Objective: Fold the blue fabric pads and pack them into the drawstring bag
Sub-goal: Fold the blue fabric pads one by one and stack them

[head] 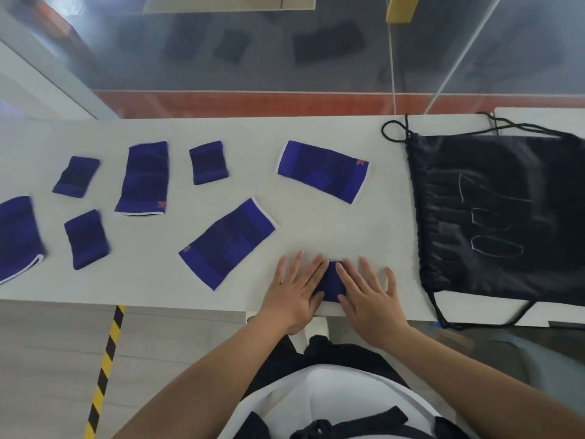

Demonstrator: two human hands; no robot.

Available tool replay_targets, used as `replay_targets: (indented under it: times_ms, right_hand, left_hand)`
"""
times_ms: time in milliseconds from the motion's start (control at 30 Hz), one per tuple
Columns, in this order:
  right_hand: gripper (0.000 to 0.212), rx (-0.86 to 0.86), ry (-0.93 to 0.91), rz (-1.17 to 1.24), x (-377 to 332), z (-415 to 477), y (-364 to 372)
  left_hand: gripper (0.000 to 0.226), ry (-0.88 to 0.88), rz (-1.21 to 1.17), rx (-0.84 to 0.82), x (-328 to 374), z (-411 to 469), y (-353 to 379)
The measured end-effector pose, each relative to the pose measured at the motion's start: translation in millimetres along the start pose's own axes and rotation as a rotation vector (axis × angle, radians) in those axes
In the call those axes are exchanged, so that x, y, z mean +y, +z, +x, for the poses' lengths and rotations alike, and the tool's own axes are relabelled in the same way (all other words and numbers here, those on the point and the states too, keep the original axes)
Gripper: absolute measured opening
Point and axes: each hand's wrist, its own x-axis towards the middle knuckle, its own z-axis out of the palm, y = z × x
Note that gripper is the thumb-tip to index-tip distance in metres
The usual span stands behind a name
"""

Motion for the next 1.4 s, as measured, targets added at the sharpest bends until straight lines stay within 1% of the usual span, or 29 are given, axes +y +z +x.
replay_targets:
  times_ms: [133,233,367,500,567,633,733,867,933,1067,1167,1300,1400]
  right_hand:
    - [0.065,-0.040,-0.004,0.069,-4.4,2.2,-19.2]
    - [0.060,-0.016,-0.010,0.165,-7.7,8.9,-42.5]
    - [0.056,0.032,-0.055,0.297,-20.7,25.0,-74.9]
    - [0.059,0.028,-0.090,0.319,-47.2,55.5,-93.5]
    - [0.061,-0.004,-0.112,0.318,-64.4,69.3,-95.9]
    - [0.062,-0.040,-0.137,0.319,-82.9,80.0,-95.1]
    - [0.061,-0.079,-0.156,0.314,-111.0,95.3,-93.8]
    - [0.061,-0.113,-0.124,0.295,-145.5,117.5,-92.0]
    - [0.060,-0.127,-0.078,0.308,-162.7,125.3,-91.7]
    - [0.059,-0.133,0.037,0.320,-191.6,134.9,-91.7]
    - [0.059,-0.145,0.124,0.331,-208.1,139.3,-86.8]
    - [0.059,-0.177,0.208,0.297,-233.2,141.1,-70.6]
    - [0.060,-0.161,0.264,0.272,-246.9,138.0,-59.1]
  left_hand:
    - [0.068,-0.001,-0.082,-0.012,-2.2,-3.2,-10.0]
    - [0.070,-0.070,-0.227,0.047,-6.6,-13.4,-29.0]
    - [0.074,-0.236,-0.443,0.210,-31.9,-36.1,-53.9]
    - [0.072,-0.439,-0.756,0.340,-79.8,-60.9,-64.1]
    - [0.075,-0.487,-0.829,0.379,-106.7,-70.4,-68.1]
    - [0.079,-0.518,-0.796,0.375,-132.6,-75.1,-75.1]
    - [0.076,-0.565,-0.765,0.332,-171.5,-67.3,-90.8]
    - [0.070,-0.530,-0.759,0.244,-224.4,-34.8,-111.9]
    - [0.069,-0.498,-0.709,0.197,-249.0,-15.9,-124.6]
    - [0.061,-0.463,-0.519,0.178,-294.5,26.2,-150.1]
    - [0.061,-0.410,-0.426,0.162,-321.5,58.5,-162.5]
    - [0.051,-0.312,-0.375,0.213,-342.3,95.9,-174.4]
    - [0.062,-0.278,-0.290,0.182,-349.1,113.4,-177.8]
